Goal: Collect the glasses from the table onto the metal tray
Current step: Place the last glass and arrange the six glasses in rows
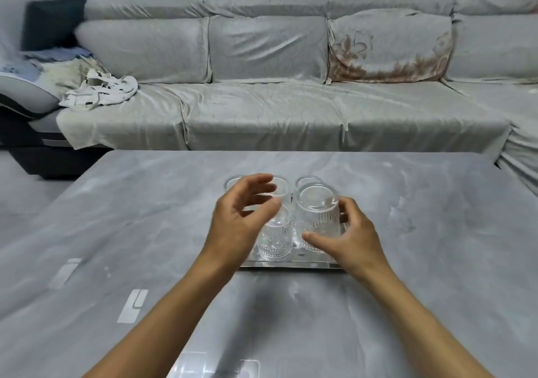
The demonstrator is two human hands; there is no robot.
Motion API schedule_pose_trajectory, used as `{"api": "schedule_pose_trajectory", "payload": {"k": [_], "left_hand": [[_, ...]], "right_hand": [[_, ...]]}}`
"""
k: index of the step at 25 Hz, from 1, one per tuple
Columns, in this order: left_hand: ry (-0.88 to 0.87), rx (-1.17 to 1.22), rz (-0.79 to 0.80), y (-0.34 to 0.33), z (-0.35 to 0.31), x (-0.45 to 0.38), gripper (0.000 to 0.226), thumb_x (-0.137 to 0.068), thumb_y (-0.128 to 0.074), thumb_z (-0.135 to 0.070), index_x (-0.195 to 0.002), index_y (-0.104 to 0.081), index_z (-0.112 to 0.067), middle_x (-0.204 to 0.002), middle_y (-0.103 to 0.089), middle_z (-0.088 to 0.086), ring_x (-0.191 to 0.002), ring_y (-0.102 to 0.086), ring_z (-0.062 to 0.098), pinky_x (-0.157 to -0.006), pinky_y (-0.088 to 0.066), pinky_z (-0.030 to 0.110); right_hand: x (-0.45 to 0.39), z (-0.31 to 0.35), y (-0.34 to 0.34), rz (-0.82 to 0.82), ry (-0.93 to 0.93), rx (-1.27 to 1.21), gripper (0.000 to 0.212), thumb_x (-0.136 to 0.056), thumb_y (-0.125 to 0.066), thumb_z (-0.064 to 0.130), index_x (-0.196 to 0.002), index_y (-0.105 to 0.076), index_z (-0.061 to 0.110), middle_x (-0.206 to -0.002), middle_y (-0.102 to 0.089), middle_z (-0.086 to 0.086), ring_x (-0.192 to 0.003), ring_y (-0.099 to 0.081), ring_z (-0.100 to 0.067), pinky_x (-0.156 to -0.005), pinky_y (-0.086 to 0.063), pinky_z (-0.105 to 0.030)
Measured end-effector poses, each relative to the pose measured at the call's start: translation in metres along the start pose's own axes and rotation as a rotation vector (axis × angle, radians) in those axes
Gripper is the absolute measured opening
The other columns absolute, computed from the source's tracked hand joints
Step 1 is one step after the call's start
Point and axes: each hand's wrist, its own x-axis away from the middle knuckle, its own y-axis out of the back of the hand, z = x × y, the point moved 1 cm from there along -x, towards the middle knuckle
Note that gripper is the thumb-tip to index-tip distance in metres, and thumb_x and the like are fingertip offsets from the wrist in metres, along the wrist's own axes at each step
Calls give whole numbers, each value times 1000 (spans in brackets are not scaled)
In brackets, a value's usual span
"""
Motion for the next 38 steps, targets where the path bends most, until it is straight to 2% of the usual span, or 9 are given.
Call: {"api": "schedule_pose_trajectory", "payload": {"k": [2, 4, 6, 9, 22, 27, 30, 34, 38], "left_hand": [[21, -11, -274, 36, 19, 2, 21, -75, -71, -23, -94, -70, -31, -92, -75, -2, -86, -69, 11, -69, -52, 16], [192, -158, -397, 64, 48, 3, 25, -77, -71, -13, -94, -67, -31, -96, -72, -1, -90, -67, 20, -72, -52, 23], [355, -365, -264, 73, 76, 3, 37, -74, -75, -9, -104, -63, -27, -108, -69, 0, -95, -64, 22, -80, -52, 32], [367, -509, -61, 66, 97, 4, 47, -69, -78, -12, -112, -64, -24, -105, -70, -3, -93, -66, 16, -83, -55, 38], [316, -591, -92, 68, 109, 7, 53, -64, -87, -21, -114, -68, -20, -107, -73, -8, -96, -62, 4, -79, -42, 19], [350, -551, -36, 75, 109, 2, 50, -63, -88, -21, -108, -69, -26, -101, -71, -10, -98, -64, 5, -83, -42, 22], [362, -558, 25, 78, 108, -1, 53, -62, -86, -17, -112, -67, -25, -100, -68, -12, -99, -63, 7, -83, -42, 21], [369, -541, 104, 91, 104, -18, 80, -63, -78, 0, -135, -51, -21, -127, -62, -3, -110, -59, 15, -80, -48, 22], [401, -664, 365, 105, 105, -49, 107, -62, -83, -4, -151, -26, -24, -151, -39, -7, -137, -38, 14, -109, -36, 29]], "right_hand": [[-6, -16, 6, -15, -109, -79, 71, -49, -87, 46, -110, -54, 31, -104, -68, 12, -93, -65, -13, -81, -55, -38], [-11, -29, 4, -15, -178, -122, 68, -51, -87, 42, -109, -53, 32, -103, -68, 12, -93, -67, -12, -83, -57, -43], [-13, -36, -4, -2, -200, -105, 66, -52, -88, 38, -108, -54, 30, -101, -69, 11, -91, -67, -12, -84, -57, -45], [-11, -41, -20, 38, -181, -53, 68, -49, -85, 41, -109, -56, 29, -103, -70, 7, -92, -67, -14, -84, -56, -44], [-10, -50, -34, 111, -147, 2, 91, -61, -89, 32, -139, -43, 27, -126, -65, -3, -111, -64, -26, -96, -51, -44], [-12, -57, -25, 239, -199, 4, 90, -58, -85, 19, -134, -41, 39, -111, -68, 14, -93, -68, 1, -79, -54, -18], [-17, -62, -22, 328, -204, 27, 91, -57, -77, 14, -134, -40, 43, -110, -71, 11, -93, -70, -4, -82, -57, -26], [-43, -71, -9, 356, -207, -62, 97, -65, -67, -16, -147, -34, 24, -146, -51, -5, -130, -53, -22, -105, -45, -36], [-73, -64, -1, 594, -112, 224, 108, -61, -68, -7, -148, -22, 37, -141, -45, 7, -104, -61, -17, -86, -55, -40]]}}
